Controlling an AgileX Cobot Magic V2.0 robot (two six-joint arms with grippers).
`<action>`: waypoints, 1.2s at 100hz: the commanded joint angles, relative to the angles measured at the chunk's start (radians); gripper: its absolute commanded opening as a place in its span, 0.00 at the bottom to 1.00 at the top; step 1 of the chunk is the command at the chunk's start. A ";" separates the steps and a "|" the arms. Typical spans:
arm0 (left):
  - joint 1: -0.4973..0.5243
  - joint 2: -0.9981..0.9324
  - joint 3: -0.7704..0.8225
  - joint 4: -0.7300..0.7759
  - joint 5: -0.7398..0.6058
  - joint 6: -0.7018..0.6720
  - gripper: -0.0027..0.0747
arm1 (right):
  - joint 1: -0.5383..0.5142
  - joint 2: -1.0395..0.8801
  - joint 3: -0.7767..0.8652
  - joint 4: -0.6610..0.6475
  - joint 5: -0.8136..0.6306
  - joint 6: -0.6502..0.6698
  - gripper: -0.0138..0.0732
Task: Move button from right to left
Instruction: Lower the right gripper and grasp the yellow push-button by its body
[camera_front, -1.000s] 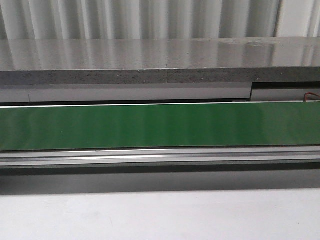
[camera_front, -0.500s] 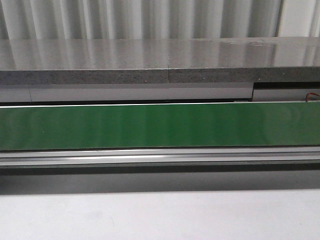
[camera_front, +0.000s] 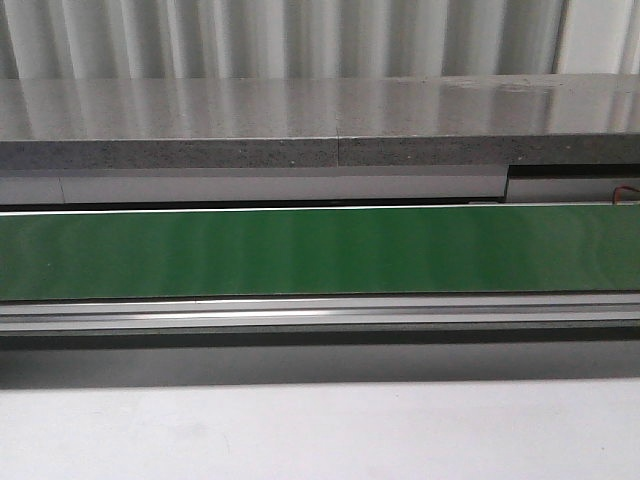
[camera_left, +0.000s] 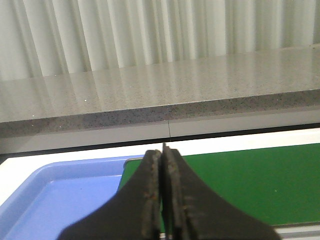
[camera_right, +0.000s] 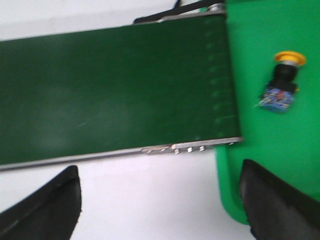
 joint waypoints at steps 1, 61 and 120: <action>0.001 -0.033 0.026 -0.003 -0.081 -0.011 0.01 | -0.080 0.052 -0.092 -0.039 -0.022 0.001 0.89; 0.001 -0.033 0.026 -0.003 -0.081 -0.011 0.01 | -0.366 0.561 -0.225 -0.008 -0.201 -0.008 0.89; 0.001 -0.033 0.026 -0.003 -0.081 -0.011 0.01 | -0.367 0.790 -0.225 -0.009 -0.395 -0.008 0.89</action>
